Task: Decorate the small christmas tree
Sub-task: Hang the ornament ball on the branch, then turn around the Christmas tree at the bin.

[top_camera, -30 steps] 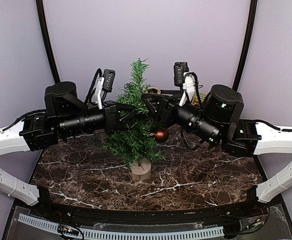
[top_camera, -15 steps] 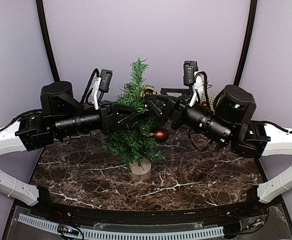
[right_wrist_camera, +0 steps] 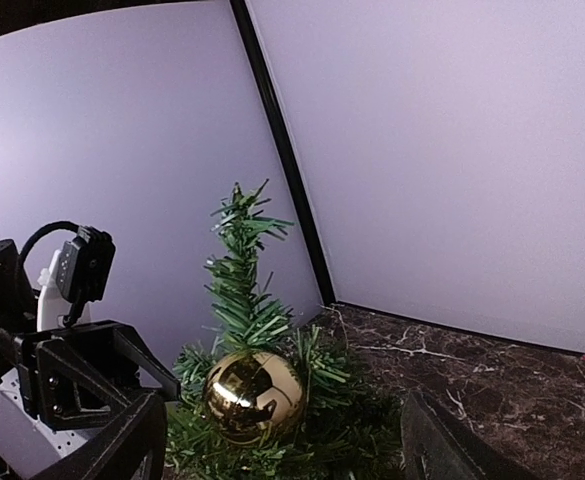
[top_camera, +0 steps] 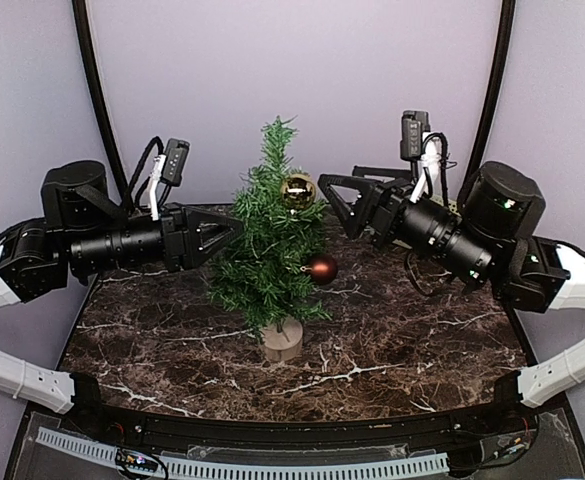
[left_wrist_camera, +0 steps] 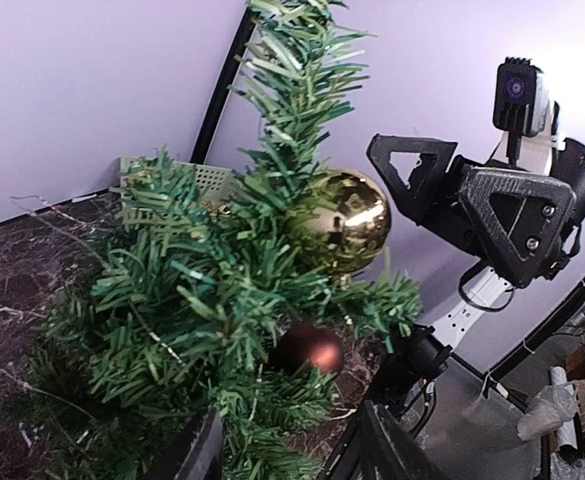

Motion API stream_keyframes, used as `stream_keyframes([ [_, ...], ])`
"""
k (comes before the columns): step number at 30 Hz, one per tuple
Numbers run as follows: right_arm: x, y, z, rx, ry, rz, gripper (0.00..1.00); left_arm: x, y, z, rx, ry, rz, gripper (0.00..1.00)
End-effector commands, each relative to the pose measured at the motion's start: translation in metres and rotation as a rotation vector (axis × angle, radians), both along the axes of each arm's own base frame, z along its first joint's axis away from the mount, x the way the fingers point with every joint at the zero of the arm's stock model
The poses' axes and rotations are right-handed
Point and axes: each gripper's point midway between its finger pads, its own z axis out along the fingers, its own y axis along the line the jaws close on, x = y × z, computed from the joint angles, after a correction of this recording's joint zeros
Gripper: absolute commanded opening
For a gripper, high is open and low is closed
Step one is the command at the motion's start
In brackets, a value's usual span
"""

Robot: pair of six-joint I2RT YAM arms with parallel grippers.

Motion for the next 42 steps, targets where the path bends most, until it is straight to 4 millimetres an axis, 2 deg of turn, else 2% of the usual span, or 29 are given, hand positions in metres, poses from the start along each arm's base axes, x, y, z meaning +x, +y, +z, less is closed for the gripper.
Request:
stream_keyframes([
  [1,0.018,-0.007,0.011,-0.07,0.051,-0.09,0.81,0.012,0.028,-0.002,0.033,0.038,0.126,0.5],
  [4,0.039,-0.01,0.002,-0.13,0.12,-0.14,0.81,0.015,0.041,-0.006,0.007,0.072,0.164,0.53],
  [8,0.064,-0.021,-0.008,-0.148,0.191,-0.166,0.8,0.016,0.046,-0.01,-0.01,0.094,0.173,0.53],
  [10,0.071,-0.024,-0.012,-0.158,0.216,-0.153,0.8,0.015,0.046,-0.01,-0.016,0.094,0.166,0.54],
  [14,0.08,-0.015,-0.024,-0.23,0.249,-0.094,0.8,0.015,0.044,-0.012,-0.011,0.096,0.159,0.56],
  [20,0.071,0.003,-0.028,-0.307,0.221,0.017,0.89,0.016,0.037,-0.016,-0.005,0.103,0.141,0.57],
  [25,0.046,0.013,-0.02,-0.311,0.163,0.174,0.93,0.016,0.035,-0.018,-0.007,0.107,0.135,0.58],
  [28,0.033,0.007,-0.011,-0.283,0.13,0.217,0.93,0.016,0.034,-0.018,-0.009,0.108,0.133,0.58],
  [32,0.027,-0.004,-0.007,-0.25,0.114,0.214,0.95,0.016,0.032,-0.016,-0.015,0.108,0.127,0.58],
  [36,0.029,-0.01,-0.009,-0.24,0.124,0.185,0.95,0.017,0.028,-0.018,-0.008,0.107,0.115,0.59],
  [42,0.034,-0.011,-0.002,-0.21,0.129,0.156,0.95,0.002,0.011,-0.005,-0.049,0.059,-0.017,0.61],
])
